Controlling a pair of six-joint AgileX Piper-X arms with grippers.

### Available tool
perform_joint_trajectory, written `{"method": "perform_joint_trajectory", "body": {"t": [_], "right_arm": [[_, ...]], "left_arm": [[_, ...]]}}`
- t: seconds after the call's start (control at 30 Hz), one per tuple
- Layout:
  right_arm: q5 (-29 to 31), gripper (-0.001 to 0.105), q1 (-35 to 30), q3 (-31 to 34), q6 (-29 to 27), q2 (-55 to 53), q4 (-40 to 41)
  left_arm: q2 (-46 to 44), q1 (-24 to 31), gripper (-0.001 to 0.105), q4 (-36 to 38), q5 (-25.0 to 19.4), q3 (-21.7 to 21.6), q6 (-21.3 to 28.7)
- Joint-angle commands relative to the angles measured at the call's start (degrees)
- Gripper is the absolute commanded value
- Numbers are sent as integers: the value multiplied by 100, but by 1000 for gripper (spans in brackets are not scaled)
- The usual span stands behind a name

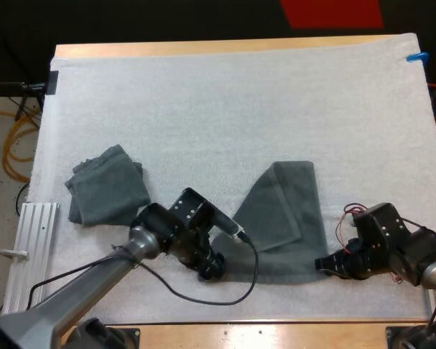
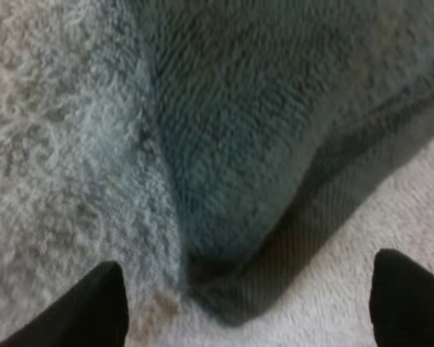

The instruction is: Pick towel from pile fold and stack

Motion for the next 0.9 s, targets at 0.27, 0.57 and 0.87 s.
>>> {"method": "perform_joint_trajectory", "body": {"t": [0.27, 0.57, 0.87], "right_arm": [[-39, 0, 9, -13, 21, -44, -47], [-39, 0, 9, -13, 21, -44, -161], [626, 0, 9, -292, 15, -344, -514]], "left_arm": [[791, -77, 66, -256, -176, 7, -115], [1149, -77, 19, -435, -89, 7, -154], [1022, -10, 0, -566, 2289, 7, -374]]}}
